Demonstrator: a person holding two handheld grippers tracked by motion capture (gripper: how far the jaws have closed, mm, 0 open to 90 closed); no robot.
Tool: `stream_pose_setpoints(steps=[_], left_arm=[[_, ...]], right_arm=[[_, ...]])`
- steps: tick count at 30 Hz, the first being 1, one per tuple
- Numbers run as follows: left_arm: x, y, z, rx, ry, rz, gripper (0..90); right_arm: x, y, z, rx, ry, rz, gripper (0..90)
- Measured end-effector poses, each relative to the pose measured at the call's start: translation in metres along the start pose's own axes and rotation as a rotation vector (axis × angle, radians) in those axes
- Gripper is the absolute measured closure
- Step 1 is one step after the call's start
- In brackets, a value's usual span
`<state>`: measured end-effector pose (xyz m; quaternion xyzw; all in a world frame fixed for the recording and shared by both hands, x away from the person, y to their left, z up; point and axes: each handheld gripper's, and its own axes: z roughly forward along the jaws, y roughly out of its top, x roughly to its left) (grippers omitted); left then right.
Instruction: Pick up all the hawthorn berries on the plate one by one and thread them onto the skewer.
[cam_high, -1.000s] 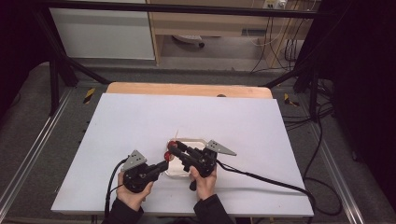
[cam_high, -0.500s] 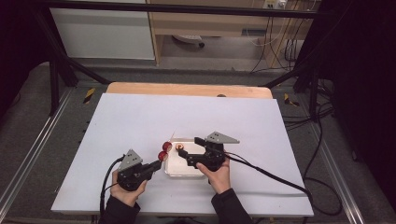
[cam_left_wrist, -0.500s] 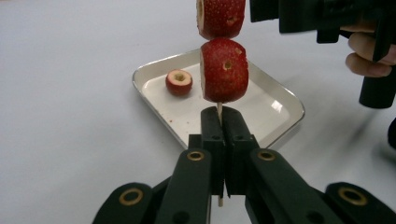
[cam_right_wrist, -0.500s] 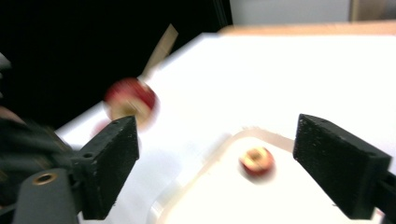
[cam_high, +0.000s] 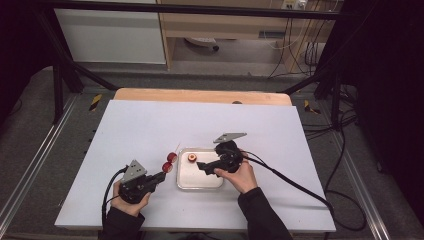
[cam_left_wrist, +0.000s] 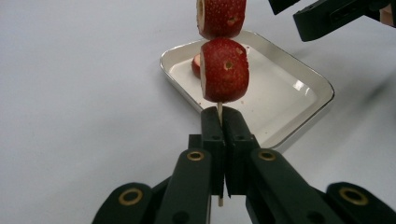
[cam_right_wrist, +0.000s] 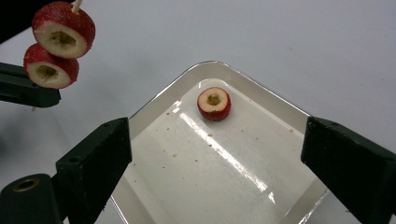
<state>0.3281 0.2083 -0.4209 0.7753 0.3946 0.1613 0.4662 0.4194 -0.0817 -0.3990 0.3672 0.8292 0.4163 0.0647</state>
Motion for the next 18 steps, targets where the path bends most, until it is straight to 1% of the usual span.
stream_pose_setpoints(steps=[3,5,9,10,11,12,15,18], left_arm=[[0.001,0.000,-0.001,0.000,0.001,0.004,88.2],[0.002,-0.001,-0.002,-0.003,0.002,0.003,88.2],[0.005,-0.001,-0.003,-0.005,0.006,-0.003,88.1],[0.006,-0.001,-0.003,-0.004,0.008,-0.003,88.1],[0.006,-0.001,-0.003,-0.005,0.008,-0.006,88.1],[0.006,-0.001,-0.003,-0.005,0.008,-0.006,88.2],[0.006,-0.001,-0.003,-0.005,0.008,-0.005,88.2],[0.006,-0.001,-0.003,-0.005,0.012,-0.006,88.2]], right_arm=[[0.001,0.011,0.010,0.081,-0.014,-0.029,9.3],[0.000,0.019,0.017,0.124,-0.018,-0.044,10.7],[-0.004,0.031,0.029,0.163,-0.024,-0.045,15.4],[-0.004,0.034,0.032,0.179,-0.021,-0.035,16.2],[-0.004,0.036,0.036,0.191,-0.020,-0.041,16.9],[-0.004,0.038,0.039,0.201,-0.019,-0.034,17.9],[-0.003,0.043,0.050,0.223,-0.013,-0.042,21.5],[-0.001,0.047,0.060,0.265,-0.018,-0.059,26.1]])
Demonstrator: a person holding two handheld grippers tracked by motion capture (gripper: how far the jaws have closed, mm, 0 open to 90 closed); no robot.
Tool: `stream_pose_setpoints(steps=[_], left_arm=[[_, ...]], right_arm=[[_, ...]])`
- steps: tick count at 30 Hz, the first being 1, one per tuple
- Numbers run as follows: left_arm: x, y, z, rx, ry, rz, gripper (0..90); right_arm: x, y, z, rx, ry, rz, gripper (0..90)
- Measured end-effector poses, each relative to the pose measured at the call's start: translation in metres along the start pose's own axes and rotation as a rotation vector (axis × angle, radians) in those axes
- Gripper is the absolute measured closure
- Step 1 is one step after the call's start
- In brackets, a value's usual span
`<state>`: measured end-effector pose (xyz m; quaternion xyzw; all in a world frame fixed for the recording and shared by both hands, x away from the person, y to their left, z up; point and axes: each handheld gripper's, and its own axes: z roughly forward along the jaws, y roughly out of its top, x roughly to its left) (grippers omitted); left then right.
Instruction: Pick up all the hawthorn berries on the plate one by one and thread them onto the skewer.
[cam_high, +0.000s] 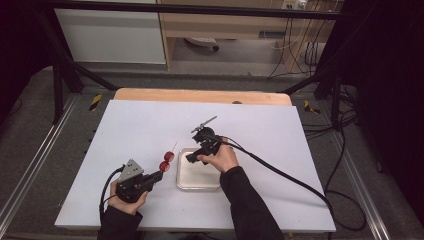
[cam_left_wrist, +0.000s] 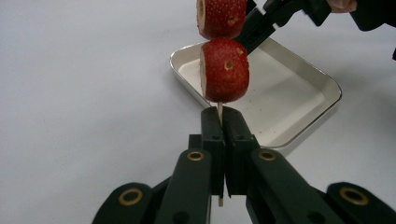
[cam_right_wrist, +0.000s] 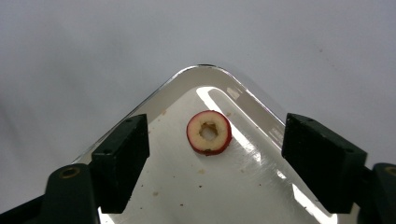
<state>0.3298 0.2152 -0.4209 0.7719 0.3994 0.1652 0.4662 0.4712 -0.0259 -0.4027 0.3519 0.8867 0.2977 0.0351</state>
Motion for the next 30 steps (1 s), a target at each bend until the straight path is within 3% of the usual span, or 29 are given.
stream_pose_setpoints(steps=[10,17,30], left_arm=[[0.000,0.000,0.000,0.001,-0.001,0.002,88.1],[0.000,0.000,0.000,0.003,-0.001,0.002,88.2],[-0.001,0.000,0.000,0.000,-0.003,0.003,88.1]], right_arm=[[0.000,0.007,0.018,0.059,-0.001,-0.045,39.1],[-0.002,0.008,0.024,0.099,-0.004,-0.042,46.9],[-0.003,0.007,0.030,0.108,0.024,-0.020,61.4]])
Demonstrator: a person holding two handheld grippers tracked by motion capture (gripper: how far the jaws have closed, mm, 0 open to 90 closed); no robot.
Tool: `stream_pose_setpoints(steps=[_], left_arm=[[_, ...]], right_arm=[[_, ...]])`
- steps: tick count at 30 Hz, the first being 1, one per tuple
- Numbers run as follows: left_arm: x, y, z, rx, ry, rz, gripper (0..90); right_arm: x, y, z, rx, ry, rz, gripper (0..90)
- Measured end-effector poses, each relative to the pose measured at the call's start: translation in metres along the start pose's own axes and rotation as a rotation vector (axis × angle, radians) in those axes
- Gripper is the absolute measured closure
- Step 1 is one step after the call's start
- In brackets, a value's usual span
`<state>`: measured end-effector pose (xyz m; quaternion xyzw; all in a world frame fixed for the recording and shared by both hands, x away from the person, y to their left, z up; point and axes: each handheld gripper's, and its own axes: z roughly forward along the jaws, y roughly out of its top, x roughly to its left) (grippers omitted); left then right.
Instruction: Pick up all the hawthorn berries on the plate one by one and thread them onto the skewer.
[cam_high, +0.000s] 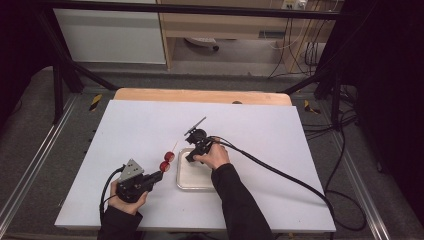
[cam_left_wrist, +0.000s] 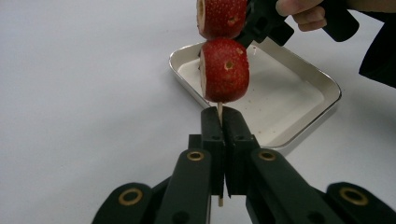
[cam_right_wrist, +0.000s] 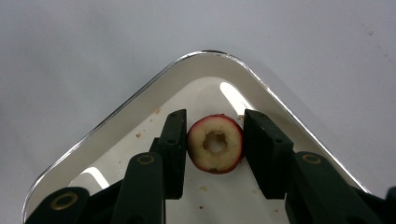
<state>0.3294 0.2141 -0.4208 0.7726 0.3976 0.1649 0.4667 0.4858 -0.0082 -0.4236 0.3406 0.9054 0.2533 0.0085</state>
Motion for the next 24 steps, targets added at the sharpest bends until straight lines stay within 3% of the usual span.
stream_pose_setpoints(steps=[6,12,18,24], left_arm=[[-0.001,0.000,-0.001,-0.007,0.001,0.001,88.1],[-0.002,0.001,-0.003,-0.018,0.003,0.001,88.1],[-0.006,0.002,-0.004,-0.026,0.000,0.006,88.1],[-0.010,0.002,-0.005,-0.029,0.004,0.013,88.2]], right_arm=[[0.005,-0.001,-0.015,-0.071,0.015,0.038,61.6],[0.012,-0.013,-0.041,-0.216,0.056,0.104,61.8],[0.016,-0.039,-0.060,-0.423,0.128,0.188,61.8],[0.022,-0.068,-0.065,-0.694,0.195,0.284,61.8]])
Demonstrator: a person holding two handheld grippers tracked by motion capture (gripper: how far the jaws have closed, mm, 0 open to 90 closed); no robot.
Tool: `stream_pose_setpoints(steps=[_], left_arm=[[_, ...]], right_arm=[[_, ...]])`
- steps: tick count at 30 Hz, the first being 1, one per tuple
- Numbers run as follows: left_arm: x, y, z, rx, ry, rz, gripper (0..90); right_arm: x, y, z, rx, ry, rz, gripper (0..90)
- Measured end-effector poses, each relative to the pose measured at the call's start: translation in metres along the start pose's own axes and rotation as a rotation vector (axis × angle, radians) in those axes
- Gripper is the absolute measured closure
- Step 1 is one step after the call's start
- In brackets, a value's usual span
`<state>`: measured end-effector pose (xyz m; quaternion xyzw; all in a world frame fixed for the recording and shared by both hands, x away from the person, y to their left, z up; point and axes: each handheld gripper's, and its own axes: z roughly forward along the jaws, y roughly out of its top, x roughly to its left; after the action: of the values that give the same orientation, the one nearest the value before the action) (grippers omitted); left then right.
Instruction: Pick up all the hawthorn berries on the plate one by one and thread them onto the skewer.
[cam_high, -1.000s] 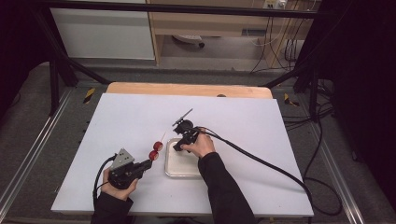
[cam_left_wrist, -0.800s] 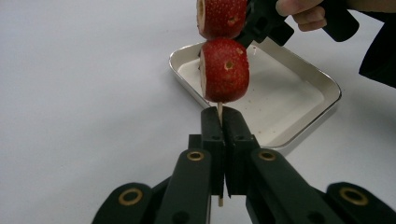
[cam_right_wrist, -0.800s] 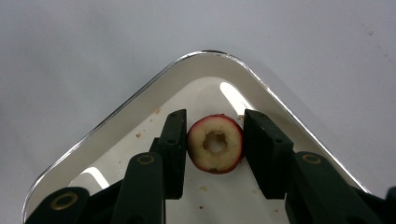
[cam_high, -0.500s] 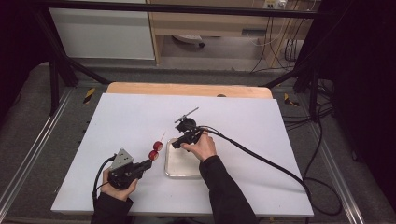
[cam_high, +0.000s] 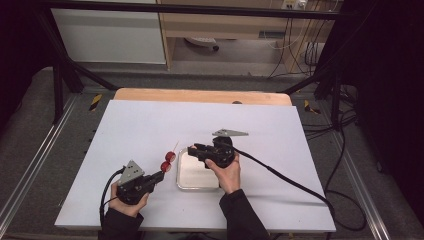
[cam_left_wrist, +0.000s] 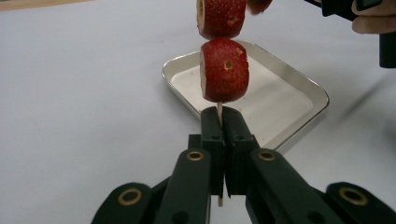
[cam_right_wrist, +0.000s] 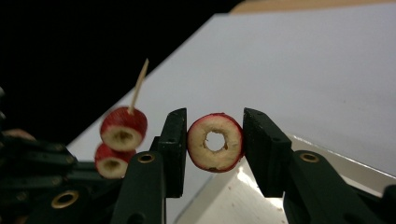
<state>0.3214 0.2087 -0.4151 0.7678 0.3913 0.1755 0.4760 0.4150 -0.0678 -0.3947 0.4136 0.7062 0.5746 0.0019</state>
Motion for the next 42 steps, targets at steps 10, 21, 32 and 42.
stream_pose_setpoints(steps=[10,21,32,42], left_arm=[[-0.007,0.000,0.000,-0.021,-0.017,-0.008,88.2],[-0.017,0.002,0.001,-0.030,-0.043,-0.026,88.3],[-0.029,0.004,0.006,-0.029,-0.076,-0.052,88.3],[-0.034,0.005,0.010,-0.026,-0.089,-0.069,88.3]], right_arm=[[0.011,-0.025,-0.006,-0.335,0.048,0.122,61.9],[0.014,-0.027,-0.005,-0.527,0.056,0.196,62.0],[0.015,-0.030,-0.002,-0.625,0.074,0.221,62.1],[0.016,-0.034,0.001,-0.644,0.099,0.224,62.1]])
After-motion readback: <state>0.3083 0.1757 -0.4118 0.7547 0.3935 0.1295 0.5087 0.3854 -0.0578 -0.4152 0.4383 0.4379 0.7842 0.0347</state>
